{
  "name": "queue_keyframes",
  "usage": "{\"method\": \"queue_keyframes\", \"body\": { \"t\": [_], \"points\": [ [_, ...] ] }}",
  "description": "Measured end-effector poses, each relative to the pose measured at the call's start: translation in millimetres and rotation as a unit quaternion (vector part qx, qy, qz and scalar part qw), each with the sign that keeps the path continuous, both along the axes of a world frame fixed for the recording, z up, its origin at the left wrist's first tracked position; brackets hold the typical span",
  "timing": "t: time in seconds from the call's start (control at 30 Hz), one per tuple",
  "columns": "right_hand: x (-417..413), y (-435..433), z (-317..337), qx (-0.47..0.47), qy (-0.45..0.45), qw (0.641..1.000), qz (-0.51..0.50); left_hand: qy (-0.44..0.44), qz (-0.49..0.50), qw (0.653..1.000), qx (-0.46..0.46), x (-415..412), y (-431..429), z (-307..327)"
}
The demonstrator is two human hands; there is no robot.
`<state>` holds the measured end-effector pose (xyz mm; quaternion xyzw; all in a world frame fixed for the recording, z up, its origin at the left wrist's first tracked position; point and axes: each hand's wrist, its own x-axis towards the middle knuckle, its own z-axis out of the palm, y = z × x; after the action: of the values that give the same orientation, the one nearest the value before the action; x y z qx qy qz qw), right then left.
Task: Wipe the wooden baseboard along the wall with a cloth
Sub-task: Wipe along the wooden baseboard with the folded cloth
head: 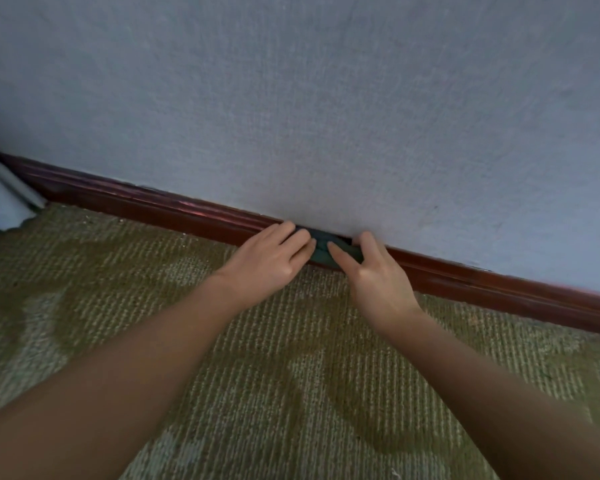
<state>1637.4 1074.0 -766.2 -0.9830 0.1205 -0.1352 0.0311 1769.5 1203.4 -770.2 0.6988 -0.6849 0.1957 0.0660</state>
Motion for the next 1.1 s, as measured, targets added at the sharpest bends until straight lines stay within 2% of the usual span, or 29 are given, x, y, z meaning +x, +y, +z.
{"method": "queue_keyframes", "body": {
  "t": [0.27, 0.47, 0.57, 0.73, 1.1],
  "points": [
    [-1, 2, -9, 0.022, 0.010, 1.000, -0.015, 0.077, 0.029, 0.997, -0.001, -4, 0, -8],
    [-1, 8, -8, 0.067, 0.021, 0.997, -0.043, 0.095, 0.057, 0.994, 0.009, -10, -1, -4],
    [-2, 17, -10, 0.105, 0.015, 0.992, -0.070, 0.071, 0.056, 0.996, 0.008, -13, -2, -2],
    [-22, 26, -15, 0.105, 0.064, 0.989, -0.086, -0.002, 0.019, 0.999, 0.031, -29, 10, -17],
    [-19, 17, 7, 0.046, 0.060, 0.996, -0.056, -0.069, -0.003, 0.997, -0.018, -17, 6, 4]
  ]
}}
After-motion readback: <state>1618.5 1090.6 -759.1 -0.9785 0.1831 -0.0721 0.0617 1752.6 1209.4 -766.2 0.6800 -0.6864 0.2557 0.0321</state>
